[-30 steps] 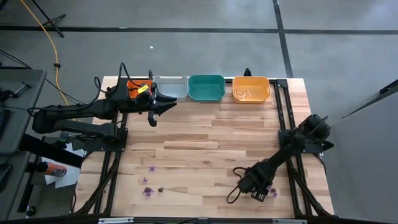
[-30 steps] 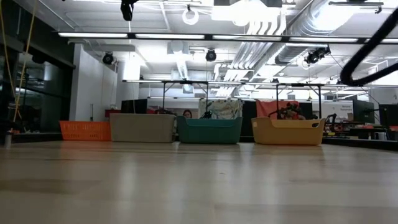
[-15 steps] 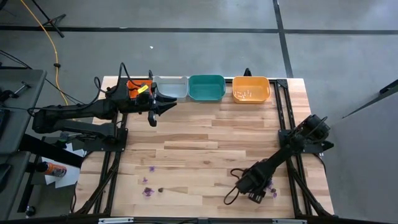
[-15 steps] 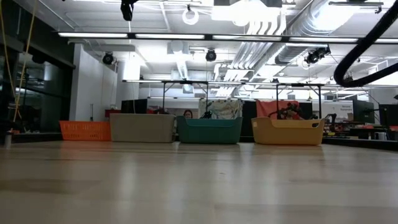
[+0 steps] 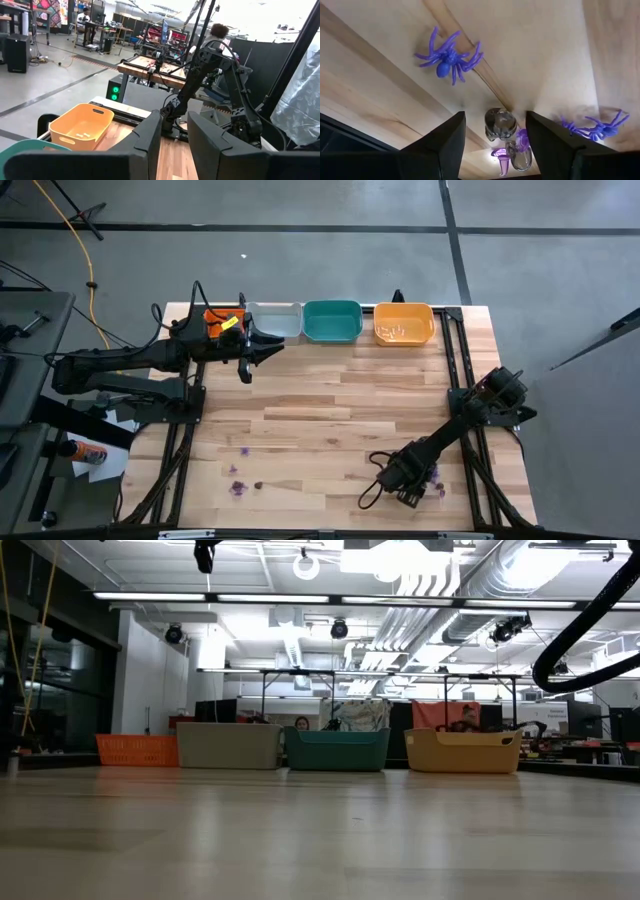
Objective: Sort Halloween decoration
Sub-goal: Put the black skull into the green bin
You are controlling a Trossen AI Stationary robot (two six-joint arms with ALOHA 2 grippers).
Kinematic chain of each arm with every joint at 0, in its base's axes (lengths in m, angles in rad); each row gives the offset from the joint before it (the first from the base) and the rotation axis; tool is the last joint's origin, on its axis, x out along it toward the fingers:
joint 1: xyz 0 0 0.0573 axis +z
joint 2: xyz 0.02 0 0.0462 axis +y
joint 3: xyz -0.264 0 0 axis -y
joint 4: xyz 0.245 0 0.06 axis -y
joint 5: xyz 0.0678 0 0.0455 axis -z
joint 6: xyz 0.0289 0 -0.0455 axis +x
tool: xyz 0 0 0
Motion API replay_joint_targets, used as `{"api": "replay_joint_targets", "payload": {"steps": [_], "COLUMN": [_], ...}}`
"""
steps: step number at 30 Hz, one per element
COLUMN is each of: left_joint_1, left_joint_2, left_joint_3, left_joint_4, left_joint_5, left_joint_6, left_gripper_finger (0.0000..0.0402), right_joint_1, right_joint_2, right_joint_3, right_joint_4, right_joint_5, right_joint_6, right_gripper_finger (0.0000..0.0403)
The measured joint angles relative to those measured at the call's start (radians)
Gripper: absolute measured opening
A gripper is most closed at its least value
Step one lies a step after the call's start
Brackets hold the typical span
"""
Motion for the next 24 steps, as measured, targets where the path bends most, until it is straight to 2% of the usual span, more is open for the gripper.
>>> {"api": "replay_joint_targets", "payload": {"steps": [4,15,24], "left_joint_1": [0.0,0.0,0.0], "left_joint_2": [0.0,0.0,0.0], "left_joint_3": [0.0,0.0,0.0], "left_joint_4": [0.0,-0.029,-0.03], "left_joint_5": [0.0,0.0,0.0], "left_joint_6": [0.0,0.0,0.0], "left_gripper_finger": [0.0082,0.0082,0.0082], "right_joint_1": [0.0,0.001,0.001], "right_joint_2": [0.0,0.001,-0.006], "right_joint_3": [0.0,0.0,0.0], "right_joint_4": [-0.005,-0.01,-0.013], "right_joint_5": [0.006,0.009,0.013], "right_joint_6": [-0.003,-0.026,-0.129], "right_gripper_finger": [0.0182,0.0092,0.0076]}}
